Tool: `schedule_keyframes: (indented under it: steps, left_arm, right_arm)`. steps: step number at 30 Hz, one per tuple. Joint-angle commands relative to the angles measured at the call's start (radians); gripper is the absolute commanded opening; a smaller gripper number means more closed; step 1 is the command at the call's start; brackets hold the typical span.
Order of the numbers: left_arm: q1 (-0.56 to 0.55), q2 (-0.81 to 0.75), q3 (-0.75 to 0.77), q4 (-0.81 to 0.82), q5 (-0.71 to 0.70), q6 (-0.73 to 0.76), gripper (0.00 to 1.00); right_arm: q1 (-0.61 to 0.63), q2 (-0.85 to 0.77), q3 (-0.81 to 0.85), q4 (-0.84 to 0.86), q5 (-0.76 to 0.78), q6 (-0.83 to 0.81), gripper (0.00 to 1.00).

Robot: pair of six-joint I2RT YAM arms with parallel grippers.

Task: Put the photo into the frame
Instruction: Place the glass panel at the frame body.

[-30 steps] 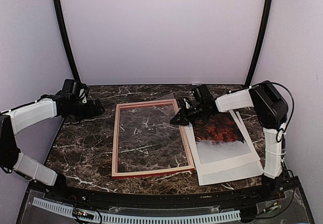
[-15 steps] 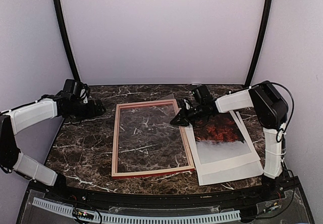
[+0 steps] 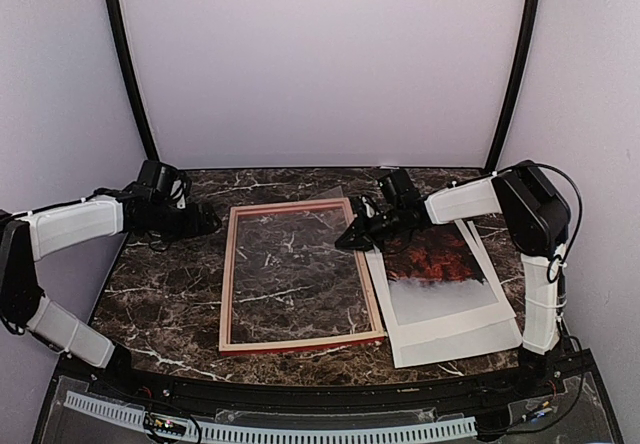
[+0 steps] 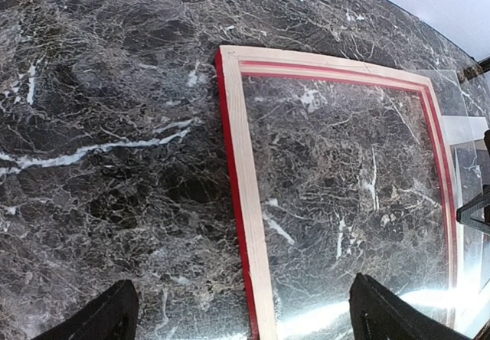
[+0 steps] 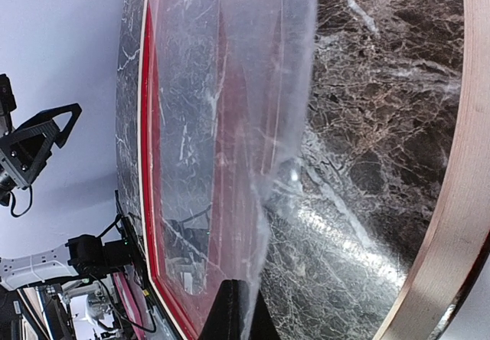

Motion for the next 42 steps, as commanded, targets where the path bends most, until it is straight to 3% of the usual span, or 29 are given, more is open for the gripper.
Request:
schedule_keyframes:
  steps: [1, 14, 31, 42]
  left_arm:
    - [-0.038, 0.03, -0.028, 0.027, -0.029, -0.019, 0.99]
    - [-0.114, 0.084, -0.061, 0.098, -0.085, -0.074, 0.99]
    - [-0.116, 0.059, -0.058, 0.123, -0.167, -0.077, 0.99]
    - [-0.116, 0.064, -0.051, 0.123, -0.179, -0.071, 0.99]
  right_arm:
    - [0.015, 0.001, 0.02, -0.002, -0.043, 0.014, 0.0]
    - [0.012, 0.002, 0.014, -0.01, -0.041, 0.043, 0.0]
    - [0.013, 0.014, 0.001, 0.074, -0.14, 0.143, 0.0]
    - [0.011, 0.016, -0.006, 0.05, -0.12, 0.139, 0.0]
